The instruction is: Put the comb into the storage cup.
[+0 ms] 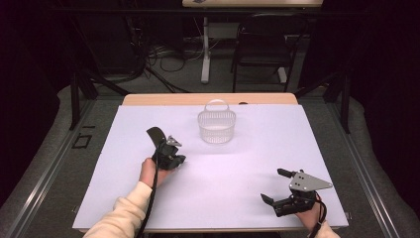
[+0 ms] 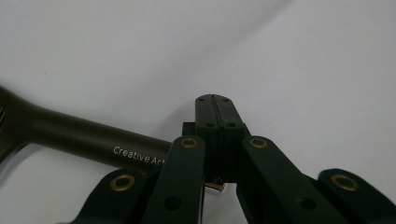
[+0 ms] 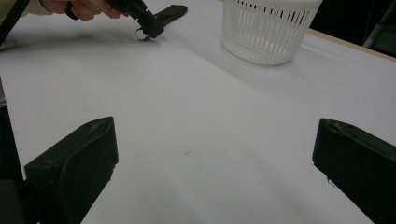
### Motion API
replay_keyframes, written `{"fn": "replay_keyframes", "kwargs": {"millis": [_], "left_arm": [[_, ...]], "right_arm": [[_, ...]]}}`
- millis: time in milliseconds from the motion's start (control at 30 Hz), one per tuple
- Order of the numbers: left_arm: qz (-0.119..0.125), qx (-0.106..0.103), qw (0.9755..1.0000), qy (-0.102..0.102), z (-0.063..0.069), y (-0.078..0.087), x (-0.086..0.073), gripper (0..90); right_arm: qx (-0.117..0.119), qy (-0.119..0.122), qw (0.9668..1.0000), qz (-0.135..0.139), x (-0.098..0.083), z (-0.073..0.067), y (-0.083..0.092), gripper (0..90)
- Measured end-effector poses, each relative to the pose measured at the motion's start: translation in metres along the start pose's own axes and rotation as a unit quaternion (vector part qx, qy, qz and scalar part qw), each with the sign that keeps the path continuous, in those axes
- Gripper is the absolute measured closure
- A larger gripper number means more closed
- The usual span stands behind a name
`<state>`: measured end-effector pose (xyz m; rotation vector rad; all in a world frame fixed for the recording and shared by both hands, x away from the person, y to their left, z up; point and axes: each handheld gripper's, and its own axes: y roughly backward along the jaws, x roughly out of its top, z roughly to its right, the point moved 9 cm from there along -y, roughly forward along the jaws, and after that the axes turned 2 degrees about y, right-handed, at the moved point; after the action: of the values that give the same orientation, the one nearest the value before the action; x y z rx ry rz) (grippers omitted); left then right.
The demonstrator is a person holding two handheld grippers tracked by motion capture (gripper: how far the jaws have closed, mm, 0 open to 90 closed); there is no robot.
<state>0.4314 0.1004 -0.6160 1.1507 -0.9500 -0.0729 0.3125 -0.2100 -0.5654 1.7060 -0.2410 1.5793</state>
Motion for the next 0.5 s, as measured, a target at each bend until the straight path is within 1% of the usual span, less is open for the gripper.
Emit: {"fn": "replay_keyframes", "kwargs": {"millis": [100, 133, 233, 267, 367, 400, 433, 467, 500], "left_arm": [[-0.002, 0.002, 1.0, 0.005, -0.001, 0.001, -0.003, 90.0], [-0.003, 0.002, 1.0, 0.003, -0.002, 0.002, -0.003, 90.0], [-0.002, 0.006, 1.0, 0.006, -0.004, 0.004, -0.005, 90.0], [-0.004, 0.005, 1.0, 0.007, -0.004, 0.006, -0.006, 90.0], [-0.002, 0.011, 0.9999, 0.007, -0.008, 0.009, -0.008, 90.0], [-0.001, 0.009, 0.9999, 0.011, -0.008, 0.01, -0.009, 90.0], [0.001, 0.012, 0.9998, 0.015, -0.009, 0.011, -0.009, 90.0], [0.0, 0.01, 0.9998, 0.016, -0.01, 0.012, -0.01, 90.0], [0.0, 0.011, 0.9998, 0.016, -0.011, 0.013, -0.011, 90.0]], "right_arm": [[-0.001, 0.0, 1.0, -0.001, 0.0, 0.0, 0.0, 0.0], [-0.001, -0.001, 1.0, 0.0, 0.0, 0.0, 0.0, 0.0], [-0.002, 0.0, 1.0, -0.001, 0.0, 0.0, 0.0, 0.0], [-0.002, 0.0, 1.0, 0.0, 0.0, 0.0, 0.0, 0.0], [-0.001, -0.001, 1.0, -0.003, -0.001, 0.0, 0.0, 0.0], [-0.001, -0.002, 1.0, -0.003, -0.001, 0.001, -0.001, 0.0], [-0.001, -0.003, 1.0, -0.004, -0.001, 0.001, -0.001, 0.0], [-0.002, -0.004, 1.0, -0.005, -0.001, 0.001, 0.0, 0.0], [-0.002, -0.004, 1.0, -0.003, -0.001, 0.001, 0.0, 0.0]]}}
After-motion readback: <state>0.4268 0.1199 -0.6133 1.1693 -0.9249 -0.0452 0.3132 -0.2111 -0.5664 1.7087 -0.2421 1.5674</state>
